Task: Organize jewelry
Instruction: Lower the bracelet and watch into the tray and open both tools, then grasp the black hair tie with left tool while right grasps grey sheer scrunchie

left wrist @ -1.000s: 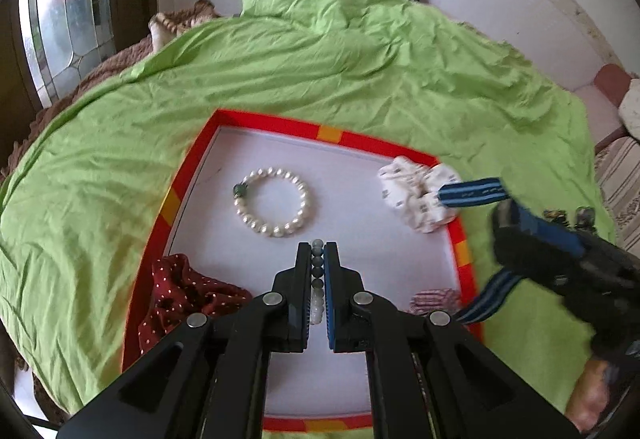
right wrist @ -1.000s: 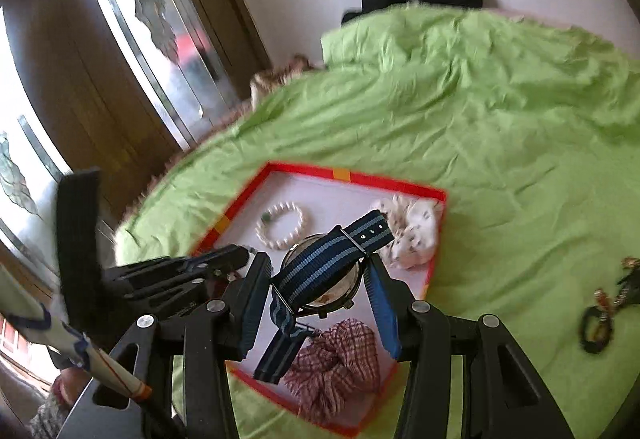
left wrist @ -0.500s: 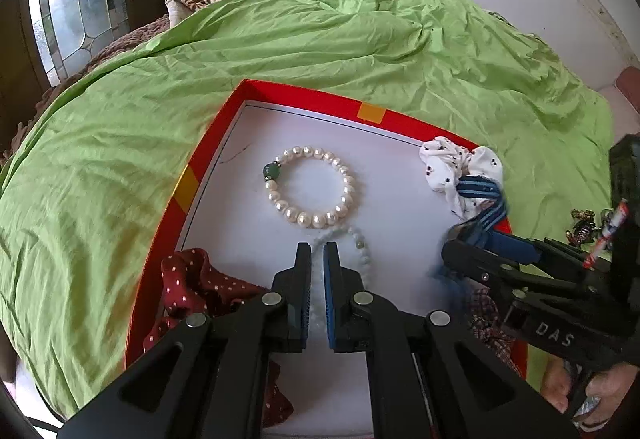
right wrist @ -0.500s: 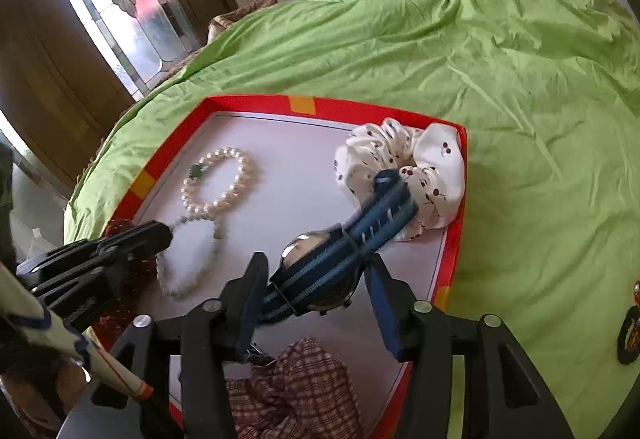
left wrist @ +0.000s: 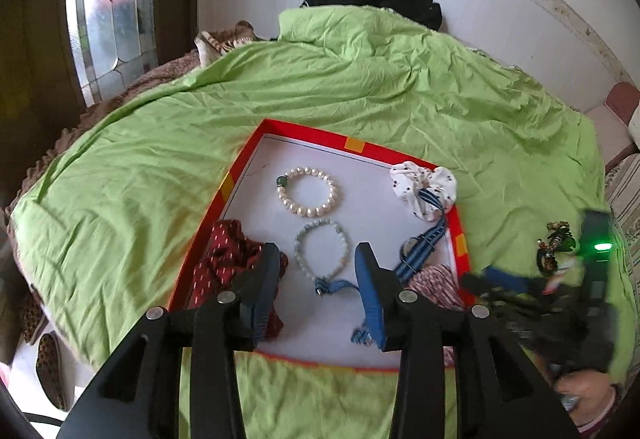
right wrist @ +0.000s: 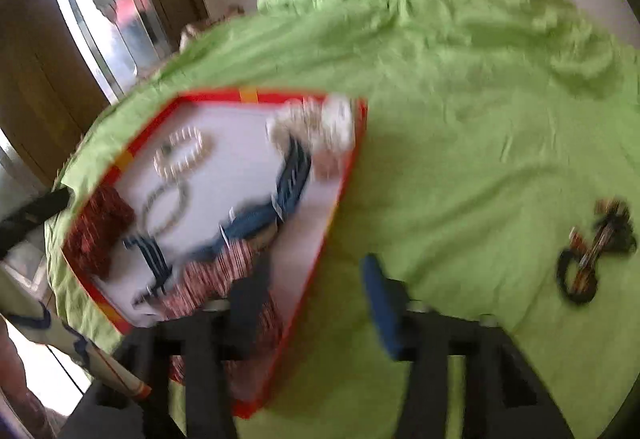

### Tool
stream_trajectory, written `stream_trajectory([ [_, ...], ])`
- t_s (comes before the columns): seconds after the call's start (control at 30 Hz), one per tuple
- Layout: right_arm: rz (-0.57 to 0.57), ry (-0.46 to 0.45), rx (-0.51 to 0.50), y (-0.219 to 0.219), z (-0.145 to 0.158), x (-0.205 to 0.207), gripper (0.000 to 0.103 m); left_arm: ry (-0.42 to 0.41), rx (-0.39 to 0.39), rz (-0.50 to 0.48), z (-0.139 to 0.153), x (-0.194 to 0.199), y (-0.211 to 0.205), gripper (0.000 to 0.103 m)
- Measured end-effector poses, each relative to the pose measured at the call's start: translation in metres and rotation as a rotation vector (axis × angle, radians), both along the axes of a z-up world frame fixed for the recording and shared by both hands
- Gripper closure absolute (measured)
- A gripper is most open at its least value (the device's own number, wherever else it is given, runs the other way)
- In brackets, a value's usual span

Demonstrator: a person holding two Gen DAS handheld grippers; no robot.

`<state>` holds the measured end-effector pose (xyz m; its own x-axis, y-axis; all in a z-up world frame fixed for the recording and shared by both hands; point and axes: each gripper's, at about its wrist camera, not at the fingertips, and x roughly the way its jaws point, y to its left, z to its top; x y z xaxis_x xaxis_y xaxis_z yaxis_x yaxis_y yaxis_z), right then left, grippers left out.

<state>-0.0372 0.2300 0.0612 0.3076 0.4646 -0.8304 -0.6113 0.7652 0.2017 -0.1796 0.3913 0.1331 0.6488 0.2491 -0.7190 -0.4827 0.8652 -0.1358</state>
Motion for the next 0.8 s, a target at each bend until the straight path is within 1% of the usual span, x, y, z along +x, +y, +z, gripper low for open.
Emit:
stream_trajectory([
  [0.03,-0.001,0.025,-0.007,0.001,-0.008,-0.001,0.074,-0.006,0.001,0.001,0.003,-0.005,-0.004,0.064],
  [0.07,0.004,0.041,-0.003,0.001,-0.012,-0.001,0.077,-0.014,0.003,0.004,0.005,-0.010,-0.009,0.064],
  [0.13,0.008,0.091,0.024,0.001,-0.016,-0.005,0.088,-0.031,0.007,0.008,0.011,-0.018,-0.016,0.063],
  [0.23,0.008,0.065,-0.009,0.004,-0.015,-0.019,0.088,-0.056,0.015,0.019,0.018,-0.028,-0.026,0.061],
  [0.37,0.023,0.071,-0.015,0.000,-0.014,-0.036,0.087,-0.063,0.030,0.013,0.023,-0.029,-0.038,0.060],
  [0.5,0.057,0.075,-0.008,-0.003,-0.011,-0.043,0.082,-0.045,0.023,0.015,0.025,-0.028,-0.047,0.060],
  [0.57,0.045,0.047,0.004,-0.011,-0.005,-0.045,0.070,-0.037,0.026,0.021,0.026,-0.030,-0.054,0.060],
  [0.63,0.010,0.005,0.043,-0.030,0.005,-0.046,0.042,-0.025,0.040,0.028,0.027,-0.031,-0.064,0.059],
  [0.67,-0.002,-0.006,0.062,-0.040,0.008,-0.047,0.039,-0.022,0.044,0.026,0.027,-0.032,-0.068,0.058],
  [0.8,-0.048,-0.062,0.082,-0.088,0.022,-0.045,0.039,-0.001,0.063,0.004,0.030,-0.026,-0.093,0.058],
])
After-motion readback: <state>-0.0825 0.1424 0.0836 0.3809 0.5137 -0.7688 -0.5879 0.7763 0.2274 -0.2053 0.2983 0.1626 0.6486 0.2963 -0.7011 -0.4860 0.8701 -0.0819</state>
